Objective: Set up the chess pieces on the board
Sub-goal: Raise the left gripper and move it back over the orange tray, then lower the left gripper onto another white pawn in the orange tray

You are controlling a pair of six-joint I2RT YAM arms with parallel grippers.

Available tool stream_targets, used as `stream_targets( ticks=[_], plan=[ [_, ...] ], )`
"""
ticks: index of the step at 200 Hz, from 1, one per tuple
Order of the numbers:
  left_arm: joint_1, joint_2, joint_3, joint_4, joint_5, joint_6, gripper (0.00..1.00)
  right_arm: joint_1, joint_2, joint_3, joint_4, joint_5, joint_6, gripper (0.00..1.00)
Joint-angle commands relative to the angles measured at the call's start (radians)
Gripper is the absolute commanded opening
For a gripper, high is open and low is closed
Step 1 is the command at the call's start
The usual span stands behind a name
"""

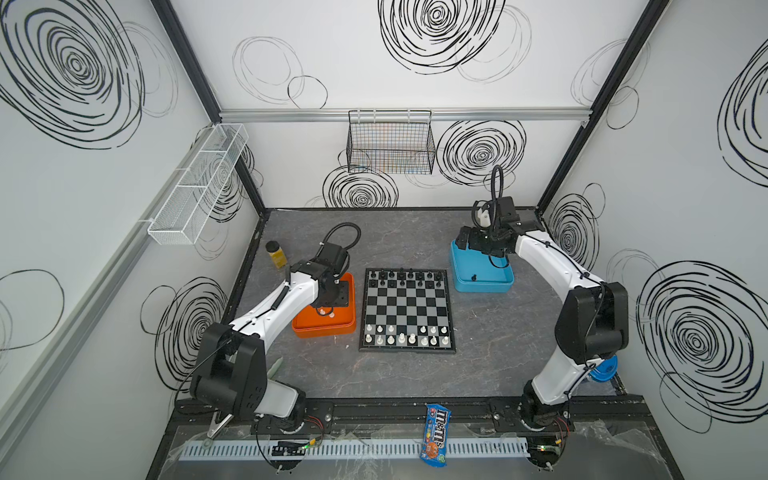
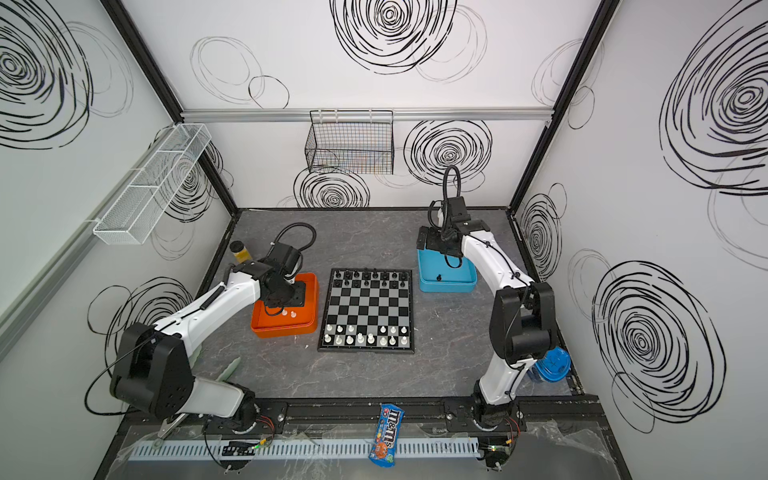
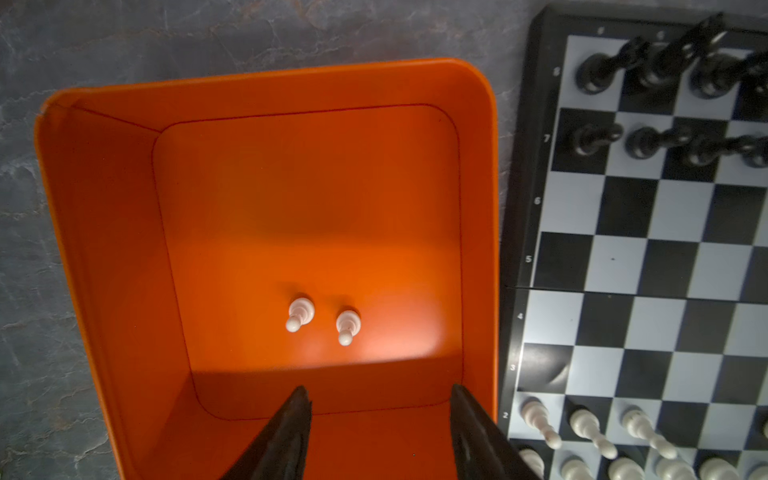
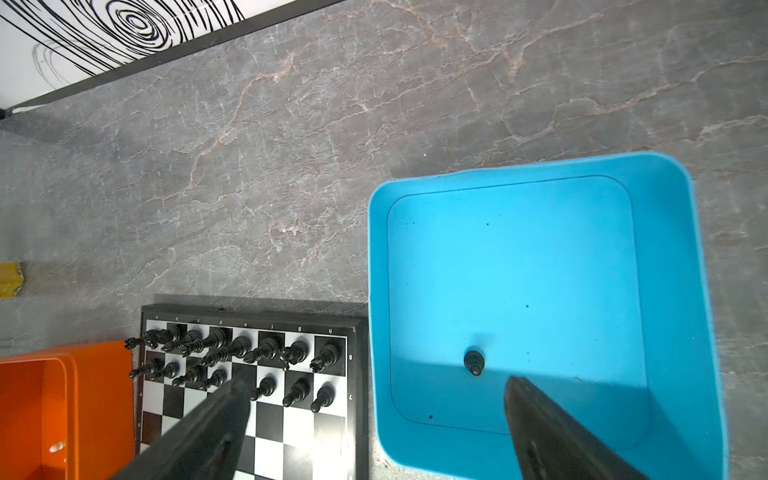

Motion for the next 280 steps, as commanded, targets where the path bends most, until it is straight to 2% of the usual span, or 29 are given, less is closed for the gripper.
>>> stream_targets(
  ticks=[1, 54, 167, 280],
  plan=[
    [0.034, 0.002, -0.011, 0.057, 0.006, 0.013, 0.58, 0.006, 0.005, 0.017, 0.001, 0.015, 0.008, 1.00],
    [0.082, 0.059, 0.003, 0.087, -0.010, 0.025, 0.57, 0.045, 0.034, -0.009, -0.004, 0.009, 0.002, 1.00],
    [0.163, 0.125, -0.073, 0.156, -0.008, 0.060, 0.50, 0.070, 0.045, -0.060, 0.010, 0.018, 0.001, 1.00],
    [0.167, 0.159, -0.107, 0.167, -0.025, 0.056, 0.43, 0.072, 0.050, -0.081, 0.015, 0.021, -0.003, 1.00]
  ],
)
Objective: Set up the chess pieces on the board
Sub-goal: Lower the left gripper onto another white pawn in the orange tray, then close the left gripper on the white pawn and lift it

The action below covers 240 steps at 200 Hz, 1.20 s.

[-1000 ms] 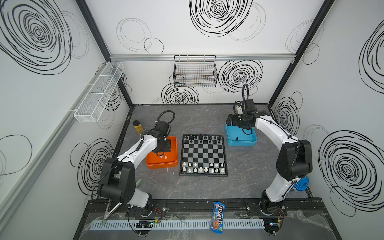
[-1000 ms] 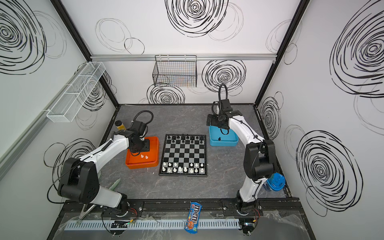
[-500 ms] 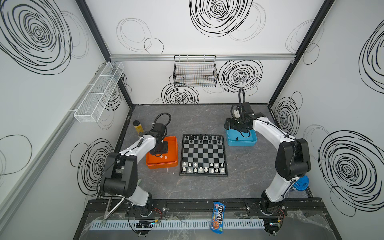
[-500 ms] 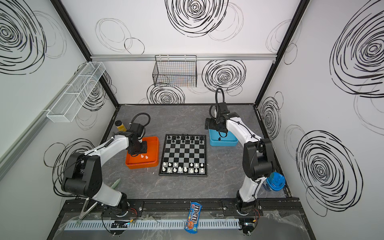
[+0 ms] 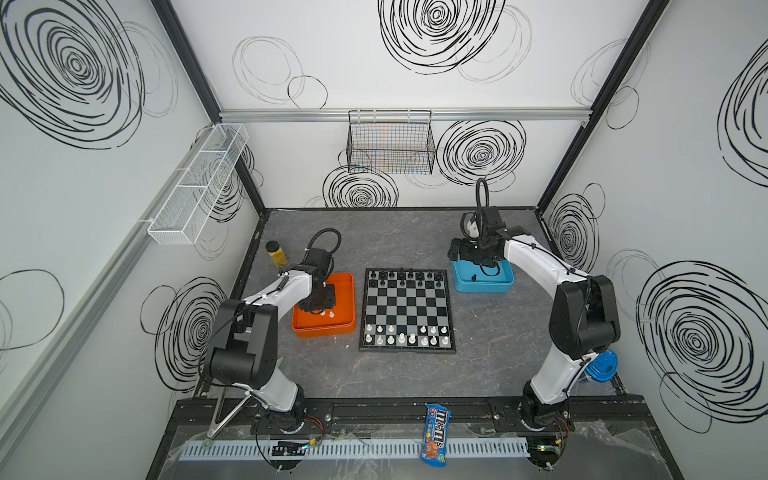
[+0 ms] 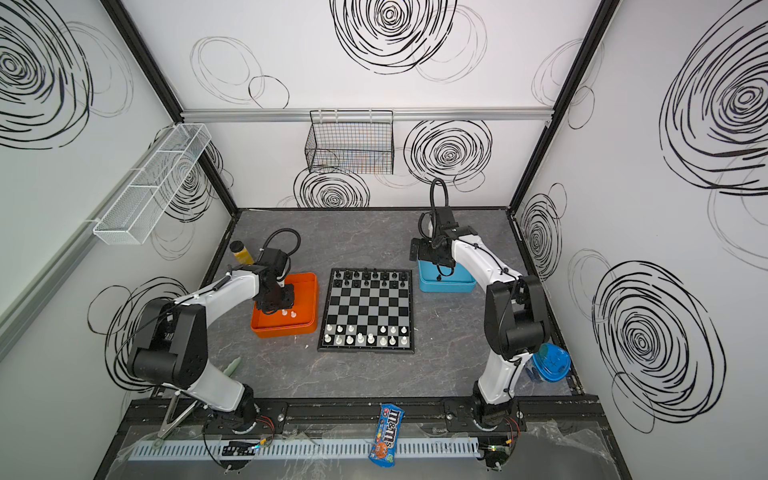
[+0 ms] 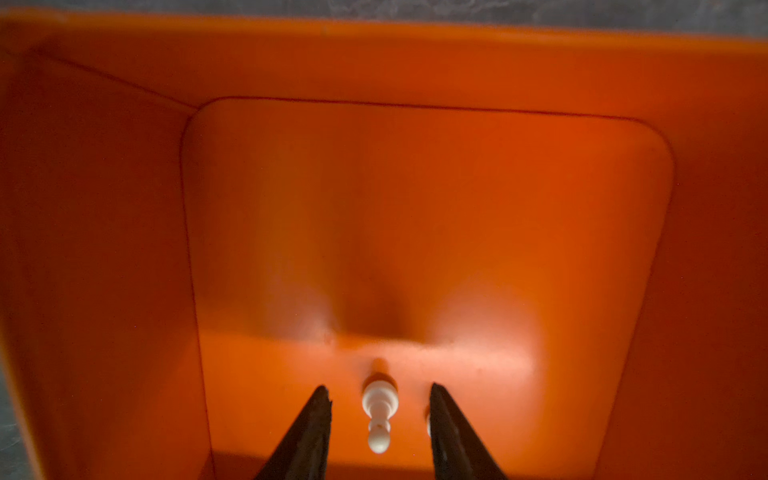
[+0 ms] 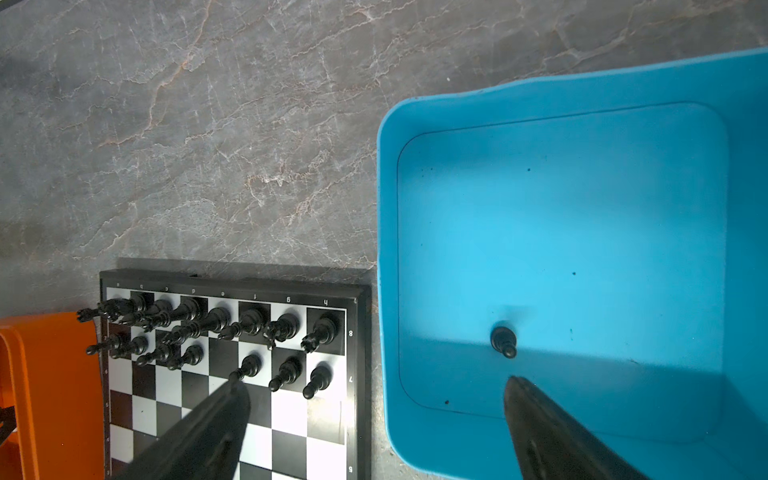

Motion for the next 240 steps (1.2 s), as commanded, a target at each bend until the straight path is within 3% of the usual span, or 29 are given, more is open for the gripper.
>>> stream_targets(
  ticks=[1, 49, 179, 203, 240],
  plan=[
    [0.008, 0.009, -0.022, 0.003, -0.019, 0.000, 0.43, 0.007, 0.007, -0.017, 0.008, 0.020, -0.004, 1.00],
    [0.009, 0.008, -0.038, 0.012, -0.013, -0.001, 0.41, 0.007, 0.011, -0.025, 0.013, 0.019, -0.006, 1.00],
    [0.001, 0.011, -0.032, 0.013, -0.001, 0.007, 0.21, 0.007, 0.006, -0.031, 0.014, 0.022, -0.005, 1.00],
    [-0.002, 0.008, -0.029, 0.008, -0.003, 0.008, 0.11, 0.007, 0.005, -0.027, 0.012, 0.025, -0.007, 1.00],
    [-0.003, 0.000, -0.009, -0.014, -0.012, 0.014, 0.10, 0.005, 0.006, -0.019, 0.006, 0.026, -0.011, 1.00]
  ],
)
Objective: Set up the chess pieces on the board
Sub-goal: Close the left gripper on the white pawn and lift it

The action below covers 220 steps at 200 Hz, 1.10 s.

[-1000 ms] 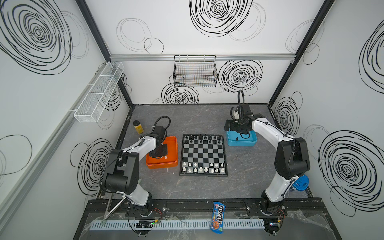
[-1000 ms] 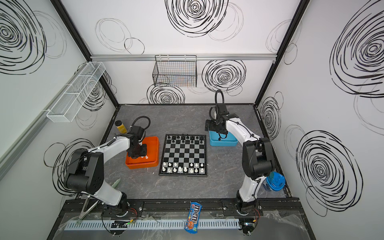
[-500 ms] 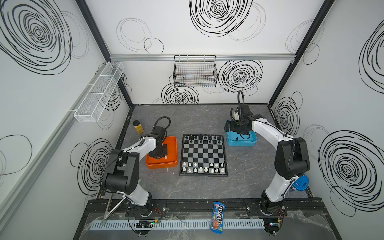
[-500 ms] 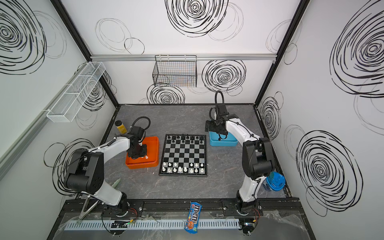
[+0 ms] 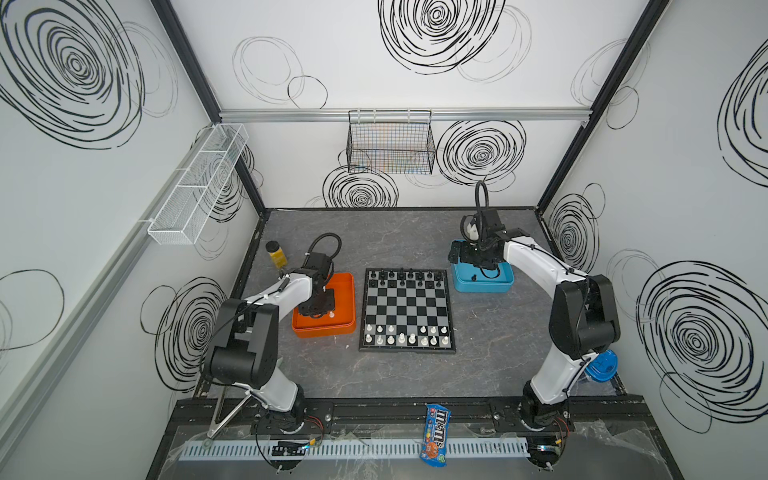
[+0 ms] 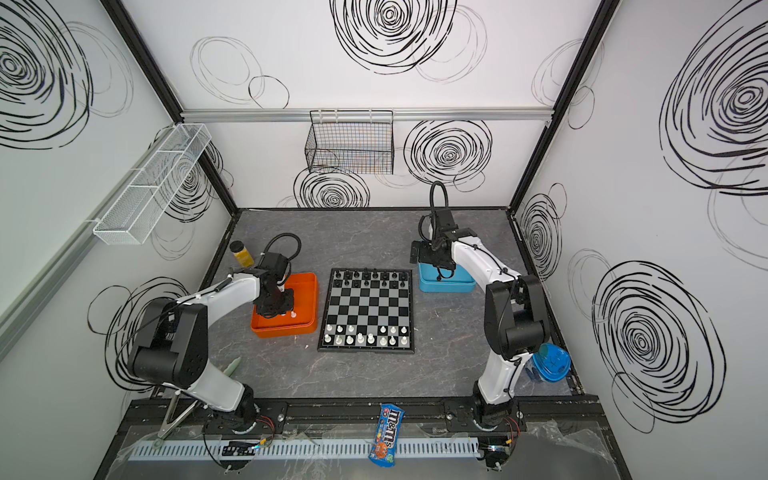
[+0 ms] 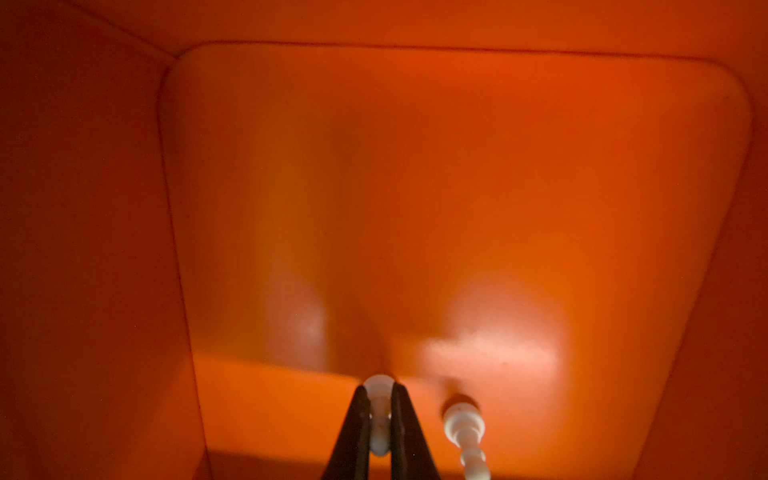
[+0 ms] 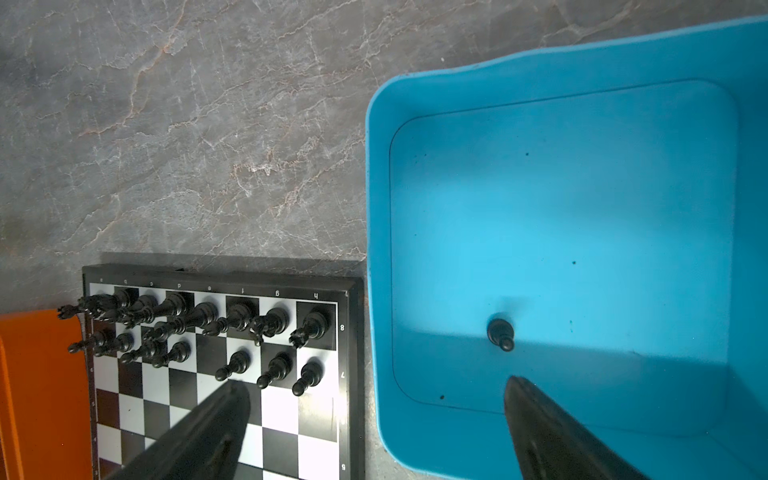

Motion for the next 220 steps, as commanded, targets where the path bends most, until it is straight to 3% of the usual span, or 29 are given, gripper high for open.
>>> stream_targets(
  ticks=[1, 95, 163, 220],
  plan=[
    [-0.002, -0.003, 0.021, -0.022, -0.010, 0.006, 0.10, 0.005, 0.006, 0.001, 0.003, 0.022, -0.011, 1.00],
    [-0.070, -0.101, 0.227, -0.178, -0.051, 0.015, 0.09, -0.036, -0.016, 0.020, -0.011, 0.014, -0.025, 1.00],
    [-0.416, -0.018, 0.406, -0.223, -0.054, -0.062, 0.09, -0.053, -0.037, 0.005, -0.011, 0.011, -0.027, 1.00],
    [-0.585, 0.071, 0.432, -0.216, -0.004, -0.075, 0.09, -0.059, -0.066, -0.030, -0.010, 0.015, -0.027, 1.00]
  ],
)
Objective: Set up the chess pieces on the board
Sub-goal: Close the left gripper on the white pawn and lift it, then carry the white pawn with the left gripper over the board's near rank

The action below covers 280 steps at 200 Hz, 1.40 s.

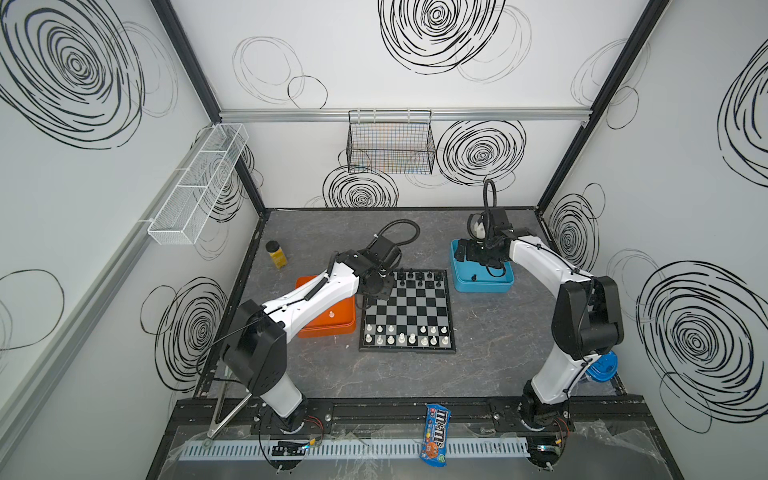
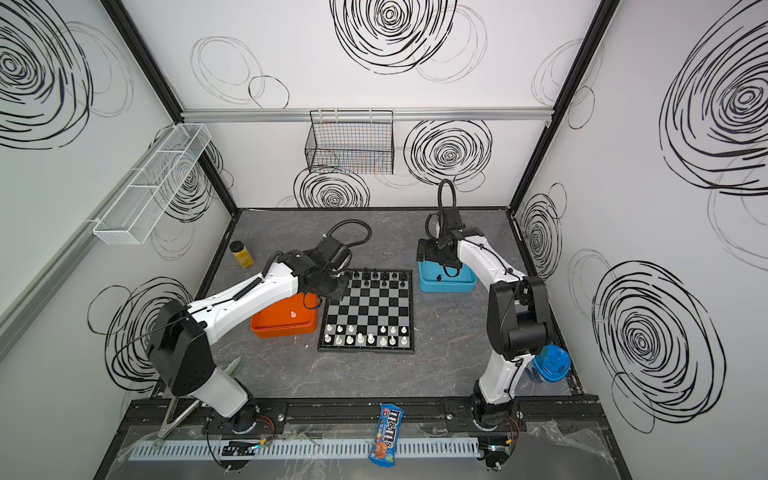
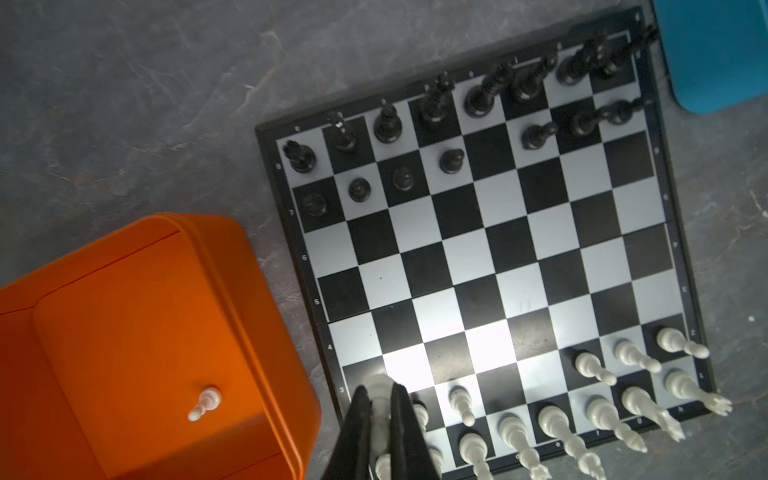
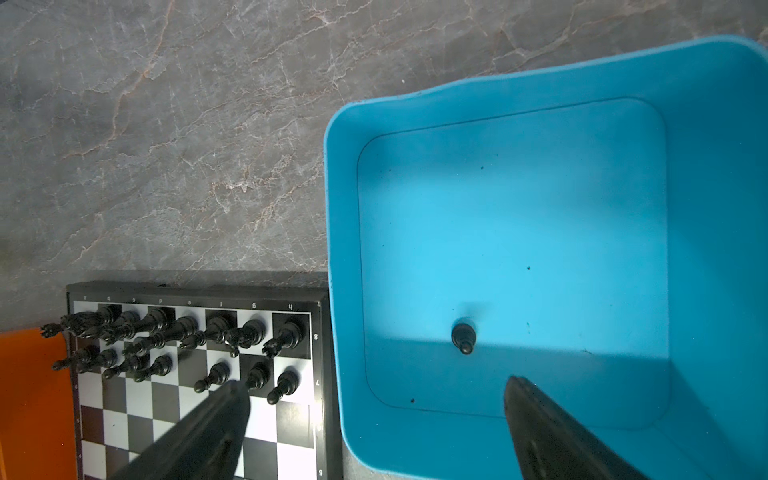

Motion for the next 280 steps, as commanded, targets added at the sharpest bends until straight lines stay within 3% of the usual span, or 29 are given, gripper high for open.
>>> stream_targets(
  ticks=[1, 77, 121, 280],
  plan=[
    [-0.042, 0.029, 0.024, -0.025, 0.024, -0.023, 0.09, -0.005, -0.047, -0.023, -0.009, 0.007, -0.006, 1.00],
    [-0.164, 0.105, 0.003, 0.003, 0.092, -0.037, 0.08, -0.009, -0.059, -0.054, 0.000, 0.002, -0.006, 1.00],
    [-0.179, 0.131, -0.022, 0.033, 0.138, -0.037, 0.08, -0.012, -0.066, -0.067, 0.005, 0.002, -0.006, 1.00],
    [-0.197, 0.194, -0.056, 0.068, 0.151, -0.034, 0.09, -0.021, -0.068, -0.078, 0.001, 0.002, -0.013, 1.00]
  ],
)
